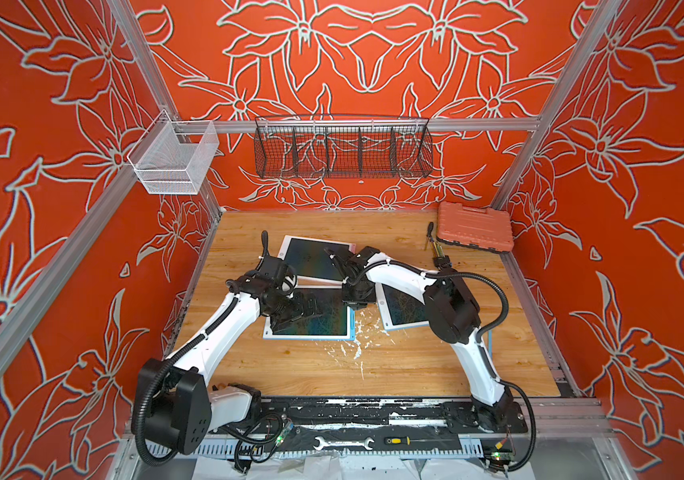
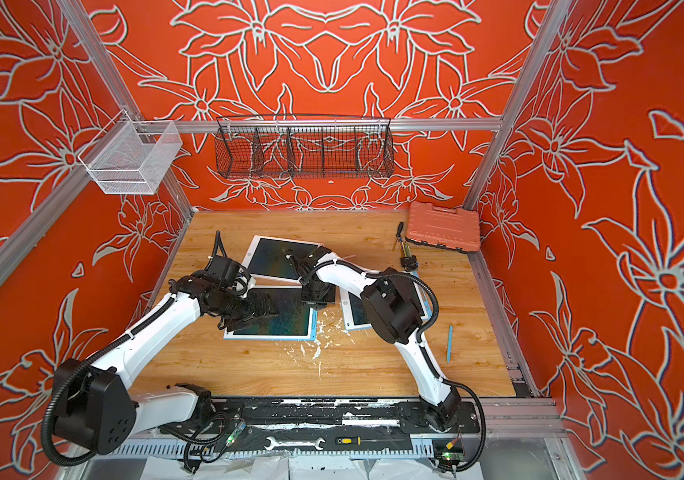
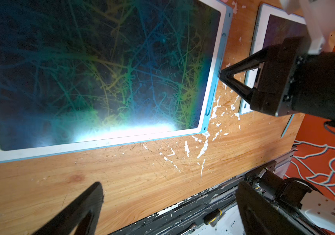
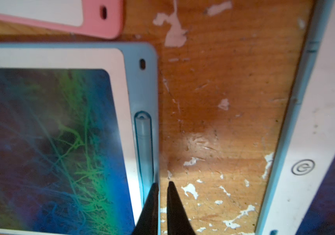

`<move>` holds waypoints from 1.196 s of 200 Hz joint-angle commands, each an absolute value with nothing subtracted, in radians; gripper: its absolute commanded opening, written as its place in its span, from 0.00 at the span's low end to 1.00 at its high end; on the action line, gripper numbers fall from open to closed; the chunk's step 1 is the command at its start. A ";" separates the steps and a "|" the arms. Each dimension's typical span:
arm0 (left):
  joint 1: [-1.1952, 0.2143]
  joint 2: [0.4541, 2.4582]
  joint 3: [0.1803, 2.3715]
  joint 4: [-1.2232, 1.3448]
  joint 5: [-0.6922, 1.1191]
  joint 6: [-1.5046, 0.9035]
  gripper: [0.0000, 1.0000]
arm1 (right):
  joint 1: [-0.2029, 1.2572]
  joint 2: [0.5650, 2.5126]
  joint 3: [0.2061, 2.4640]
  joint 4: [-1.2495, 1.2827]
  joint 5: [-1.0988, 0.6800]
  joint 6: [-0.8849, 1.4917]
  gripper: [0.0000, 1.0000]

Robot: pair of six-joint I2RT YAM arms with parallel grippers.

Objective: Place the stylus back onto the writing tablet
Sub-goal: Place the stylus on the writing tablet.

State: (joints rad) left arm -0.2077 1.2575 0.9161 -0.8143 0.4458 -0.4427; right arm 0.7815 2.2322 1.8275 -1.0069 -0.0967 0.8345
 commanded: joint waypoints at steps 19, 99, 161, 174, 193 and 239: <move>-0.197 1.240 0.902 -0.828 0.447 -0.440 1.00 | 0.790 2.178 1.801 -0.991 -0.085 0.868 0.11; -0.195 1.229 0.897 -0.831 0.447 -0.440 1.00 | 0.792 2.229 1.829 -0.951 -0.142 0.867 0.08; -0.192 1.226 0.892 -0.833 0.446 -0.439 1.00 | 0.794 2.265 1.835 -0.954 -0.147 0.862 0.04; -0.192 1.226 0.894 -0.834 0.447 -0.440 0.99 | 0.794 2.269 1.835 -0.957 -0.145 0.862 0.04; -0.192 1.225 0.893 -0.834 0.446 -0.438 0.99 | 0.794 2.269 1.829 -0.962 -0.137 0.861 0.03; -0.190 1.223 0.892 -0.837 0.445 -0.438 1.00 | 0.796 2.267 1.831 -0.977 -0.123 0.857 0.02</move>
State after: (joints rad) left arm -0.1989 1.2407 0.9047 -0.8185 0.4458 -0.4427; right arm 0.7872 2.2429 1.8202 -0.9371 -0.1429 0.8455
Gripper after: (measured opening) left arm 0.995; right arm 0.048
